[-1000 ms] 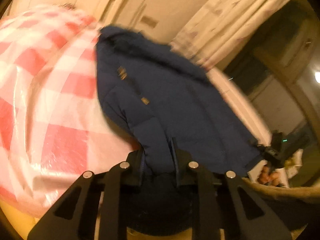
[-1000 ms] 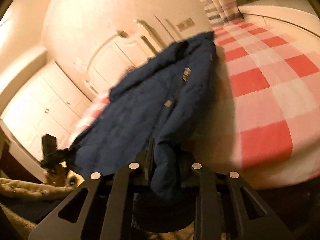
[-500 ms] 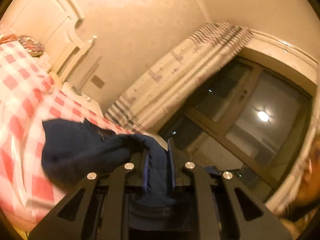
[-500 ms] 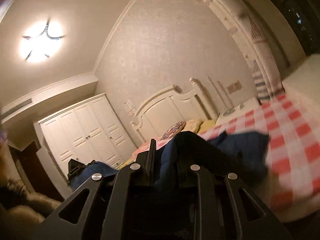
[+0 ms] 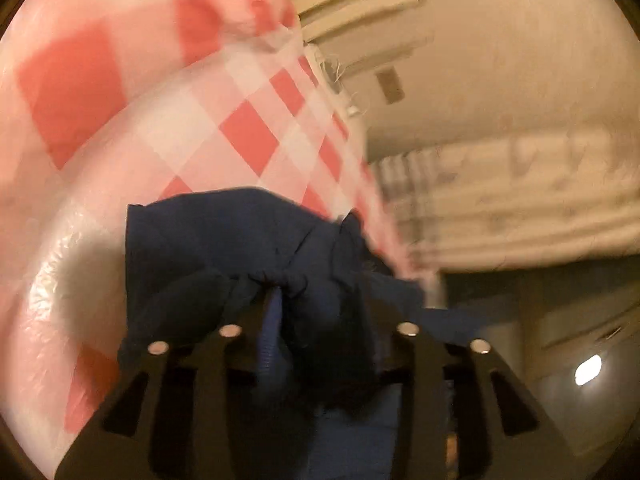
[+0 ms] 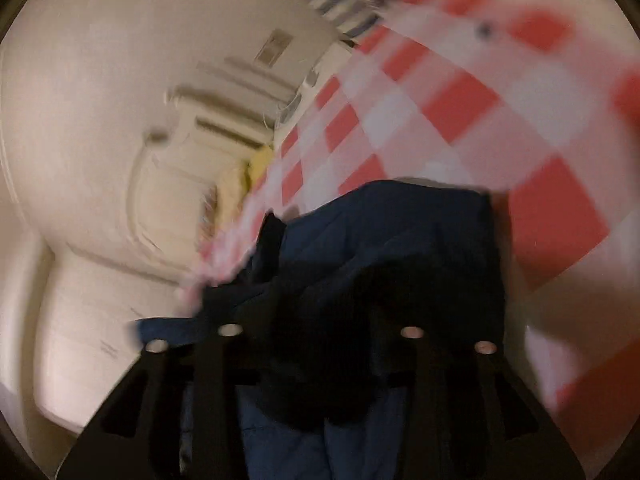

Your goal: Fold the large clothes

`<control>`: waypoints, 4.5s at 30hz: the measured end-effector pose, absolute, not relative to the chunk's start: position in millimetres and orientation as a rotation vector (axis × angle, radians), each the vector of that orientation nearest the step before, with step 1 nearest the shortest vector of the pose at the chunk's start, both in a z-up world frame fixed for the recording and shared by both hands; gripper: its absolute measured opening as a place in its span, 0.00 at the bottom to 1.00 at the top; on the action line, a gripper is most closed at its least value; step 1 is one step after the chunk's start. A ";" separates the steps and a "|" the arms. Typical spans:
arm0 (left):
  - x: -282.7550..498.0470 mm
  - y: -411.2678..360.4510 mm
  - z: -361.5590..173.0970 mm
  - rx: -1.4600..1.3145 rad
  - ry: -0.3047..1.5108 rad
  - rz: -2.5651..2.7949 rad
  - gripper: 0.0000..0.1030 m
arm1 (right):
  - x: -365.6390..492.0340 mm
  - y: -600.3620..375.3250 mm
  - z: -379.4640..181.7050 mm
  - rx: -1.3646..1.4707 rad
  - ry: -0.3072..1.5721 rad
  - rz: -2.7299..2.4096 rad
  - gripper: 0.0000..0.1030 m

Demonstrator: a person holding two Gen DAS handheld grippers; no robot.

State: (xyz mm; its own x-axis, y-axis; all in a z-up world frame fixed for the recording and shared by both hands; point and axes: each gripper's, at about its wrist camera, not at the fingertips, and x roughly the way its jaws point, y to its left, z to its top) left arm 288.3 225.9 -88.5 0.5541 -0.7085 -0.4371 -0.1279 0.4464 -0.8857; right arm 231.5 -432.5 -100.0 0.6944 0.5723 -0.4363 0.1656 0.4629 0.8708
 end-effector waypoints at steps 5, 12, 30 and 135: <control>262.9 289.2 -59.7 -1.016 0.712 -0.232 0.88 | 190.2 -470.4 -79.3 1.058 0.560 0.253 0.96; 271.3 240.7 -25.4 -0.688 0.815 -0.337 0.93 | 205.2 -418.8 -32.7 0.501 0.704 0.200 0.96; 253.4 185.9 18.0 -0.451 0.643 -0.369 0.04 | 208.9 -365.0 13.4 0.286 0.567 0.170 0.15; 333.5 24.7 -92.6 0.101 0.876 -0.014 0.98 | 334.7 -179.5 -77.4 -0.004 0.964 0.268 0.70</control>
